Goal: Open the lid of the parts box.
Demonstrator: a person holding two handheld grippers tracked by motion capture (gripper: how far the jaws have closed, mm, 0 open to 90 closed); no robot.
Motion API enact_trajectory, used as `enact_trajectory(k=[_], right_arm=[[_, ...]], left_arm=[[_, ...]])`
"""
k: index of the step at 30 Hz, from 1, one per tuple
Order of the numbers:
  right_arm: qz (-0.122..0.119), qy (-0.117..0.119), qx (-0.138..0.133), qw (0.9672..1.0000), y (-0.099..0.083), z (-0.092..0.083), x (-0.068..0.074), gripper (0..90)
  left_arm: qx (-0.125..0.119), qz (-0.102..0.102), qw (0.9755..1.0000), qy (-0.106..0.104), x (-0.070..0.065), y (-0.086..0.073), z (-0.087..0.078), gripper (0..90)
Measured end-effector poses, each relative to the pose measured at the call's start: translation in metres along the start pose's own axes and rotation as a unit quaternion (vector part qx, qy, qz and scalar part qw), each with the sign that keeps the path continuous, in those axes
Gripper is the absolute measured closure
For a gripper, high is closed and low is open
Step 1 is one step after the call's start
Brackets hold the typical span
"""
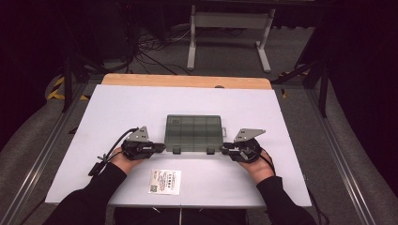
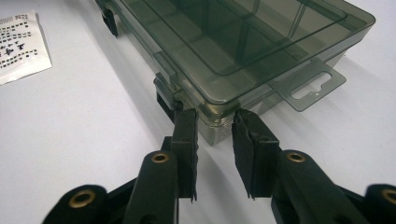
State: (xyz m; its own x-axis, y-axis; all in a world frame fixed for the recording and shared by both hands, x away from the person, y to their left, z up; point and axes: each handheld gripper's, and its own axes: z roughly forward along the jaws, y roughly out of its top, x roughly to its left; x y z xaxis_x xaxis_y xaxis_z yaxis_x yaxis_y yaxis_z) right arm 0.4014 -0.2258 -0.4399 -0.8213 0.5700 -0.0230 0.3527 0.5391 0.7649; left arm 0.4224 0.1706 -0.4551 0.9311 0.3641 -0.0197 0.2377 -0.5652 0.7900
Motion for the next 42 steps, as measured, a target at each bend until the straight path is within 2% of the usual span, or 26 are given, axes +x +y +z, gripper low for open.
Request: enact_trajectory(k=[9, 20, 25, 31, 42], right_arm=[[-0.004, -0.007, -0.011, 0.9999, 0.001, -0.004, 0.001, 74.2], [-0.006, -0.014, -0.045, 0.9989, 0.006, -0.010, 0.001, 79.0], [-0.004, -0.016, -0.055, 0.9984, 0.007, -0.010, 0.001, 79.7], [-0.004, -0.022, -0.069, 0.9974, 0.010, -0.011, 0.002, 80.5], [0.003, -0.023, -0.074, 0.9970, 0.011, -0.010, 0.002, 79.3]], left_arm=[[-0.015, 0.002, 0.9999, 0.000, -0.001, 0.003, -0.004, 82.7], [-0.050, 0.001, 0.9988, 0.003, 0.001, 0.010, -0.010, 82.7], [-0.060, -0.004, 0.9982, 0.004, 0.002, 0.010, -0.012, 82.5], [-0.089, -0.019, 0.9958, 0.000, 0.007, 0.010, -0.014, 82.5], [-0.100, -0.021, 0.9947, 0.003, 0.009, 0.011, -0.014, 82.5]])
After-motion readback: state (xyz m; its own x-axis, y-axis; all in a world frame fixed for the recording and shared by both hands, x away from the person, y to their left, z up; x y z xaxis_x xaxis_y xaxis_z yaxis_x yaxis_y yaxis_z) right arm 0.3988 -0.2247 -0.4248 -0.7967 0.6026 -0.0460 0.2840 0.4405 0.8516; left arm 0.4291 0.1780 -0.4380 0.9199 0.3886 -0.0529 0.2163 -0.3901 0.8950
